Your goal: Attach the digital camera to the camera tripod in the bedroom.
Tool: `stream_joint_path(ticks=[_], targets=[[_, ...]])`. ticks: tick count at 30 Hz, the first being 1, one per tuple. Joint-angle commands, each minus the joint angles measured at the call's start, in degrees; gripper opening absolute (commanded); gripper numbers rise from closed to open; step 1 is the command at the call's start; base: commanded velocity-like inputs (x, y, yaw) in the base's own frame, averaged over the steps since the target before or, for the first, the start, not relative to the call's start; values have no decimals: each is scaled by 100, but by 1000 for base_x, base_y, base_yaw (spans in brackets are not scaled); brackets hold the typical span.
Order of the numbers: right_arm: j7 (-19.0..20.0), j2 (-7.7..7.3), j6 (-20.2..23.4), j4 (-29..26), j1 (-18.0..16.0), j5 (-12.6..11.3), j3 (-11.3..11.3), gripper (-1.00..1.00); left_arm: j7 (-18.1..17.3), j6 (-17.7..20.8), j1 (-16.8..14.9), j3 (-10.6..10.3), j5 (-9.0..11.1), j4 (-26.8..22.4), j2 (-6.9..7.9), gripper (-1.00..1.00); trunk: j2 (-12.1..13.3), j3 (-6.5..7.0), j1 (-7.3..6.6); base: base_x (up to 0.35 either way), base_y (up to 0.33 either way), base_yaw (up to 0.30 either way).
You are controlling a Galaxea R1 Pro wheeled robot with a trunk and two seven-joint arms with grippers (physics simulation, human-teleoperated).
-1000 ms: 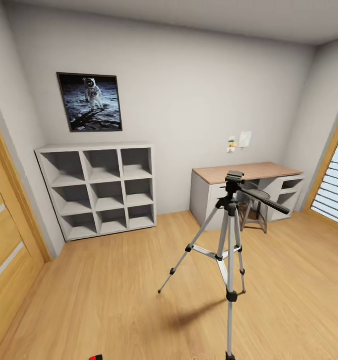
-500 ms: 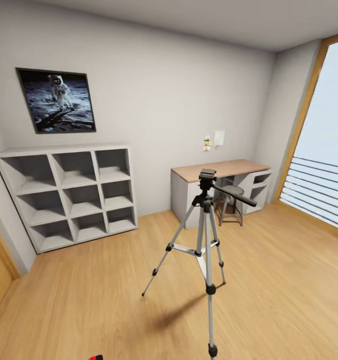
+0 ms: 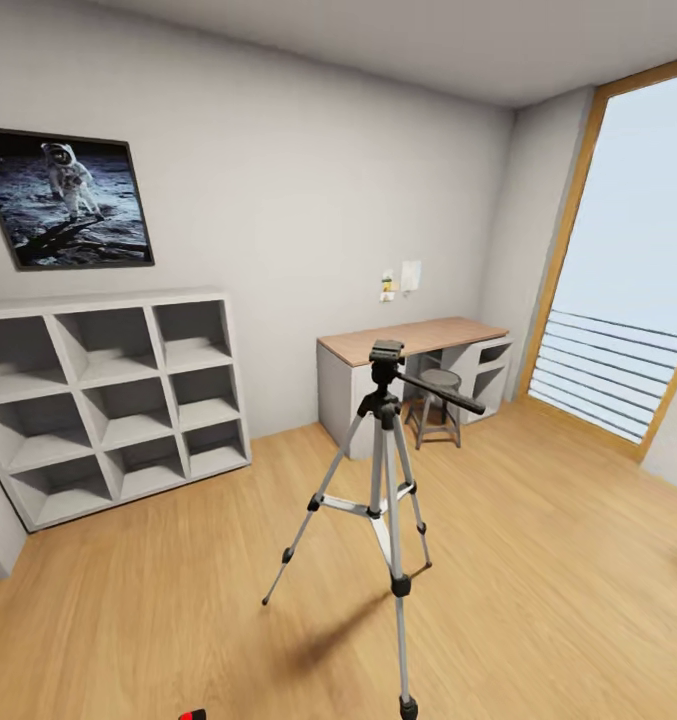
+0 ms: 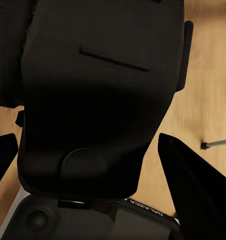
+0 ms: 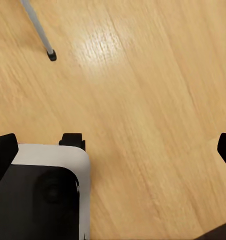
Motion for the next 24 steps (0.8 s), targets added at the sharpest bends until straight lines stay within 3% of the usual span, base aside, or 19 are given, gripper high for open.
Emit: stream_joint_path(ticks=[1, 15, 24], targets=[[12, -3, -35, 19, -9, 51, -49, 100, 27, -9, -2, -51, 38, -10, 1, -100, -7, -9, 2, 107, 0, -25], [66, -28, -31, 19, -9, 76, -49, 100, 34, -9, -2, -51, 38, -8, 5, -100, -7, -9, 2, 108, 13, -4], [67, -29, -38, 19, -9, 73, -49, 100, 40, -9, -2, -51, 38, -10, -3, -100, -7, -9, 2, 134, 168, 0]])
